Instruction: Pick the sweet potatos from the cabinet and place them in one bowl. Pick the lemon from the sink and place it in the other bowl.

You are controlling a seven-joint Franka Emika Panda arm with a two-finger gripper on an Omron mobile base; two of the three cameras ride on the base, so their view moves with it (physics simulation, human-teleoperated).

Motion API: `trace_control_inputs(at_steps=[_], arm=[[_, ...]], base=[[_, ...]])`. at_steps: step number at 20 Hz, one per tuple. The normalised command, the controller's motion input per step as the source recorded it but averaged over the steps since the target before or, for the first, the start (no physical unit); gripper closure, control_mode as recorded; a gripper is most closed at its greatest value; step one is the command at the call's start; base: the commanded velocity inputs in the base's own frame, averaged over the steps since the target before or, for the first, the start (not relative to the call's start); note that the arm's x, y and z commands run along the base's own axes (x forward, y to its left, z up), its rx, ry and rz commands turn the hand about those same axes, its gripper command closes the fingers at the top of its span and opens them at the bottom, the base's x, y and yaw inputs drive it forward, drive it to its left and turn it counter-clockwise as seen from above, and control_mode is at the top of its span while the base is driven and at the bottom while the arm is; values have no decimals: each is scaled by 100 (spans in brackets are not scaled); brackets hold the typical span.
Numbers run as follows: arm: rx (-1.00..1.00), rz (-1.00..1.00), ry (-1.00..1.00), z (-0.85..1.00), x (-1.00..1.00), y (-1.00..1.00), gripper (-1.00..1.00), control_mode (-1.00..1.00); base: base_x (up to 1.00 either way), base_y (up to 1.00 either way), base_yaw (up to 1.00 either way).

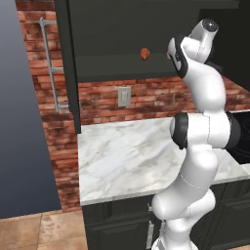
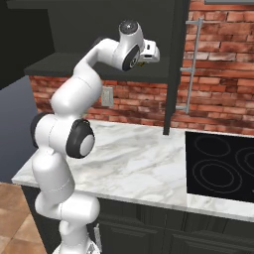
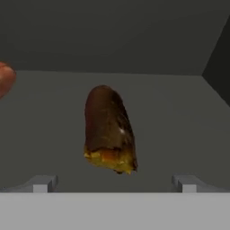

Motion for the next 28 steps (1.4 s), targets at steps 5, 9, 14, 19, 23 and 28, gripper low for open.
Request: trace_control_inputs(at_steps=[5, 9, 14, 19, 23, 28], arm=[[0, 0, 0, -1, 37, -6, -100, -100], [0, 0, 0, -1, 42, -1, -100, -100], [0, 0, 0, -5, 22, 0, -100, -100], [0, 0, 0, -8, 6, 0, 100, -100], [0, 0, 0, -1, 3, 0, 100, -100], [0, 0, 0, -1, 0, 0, 100, -100]], base=[[0, 0, 0], [0, 0, 0], [0, 0, 0], [0, 0, 0], [0, 0, 0], [0, 0, 0]])
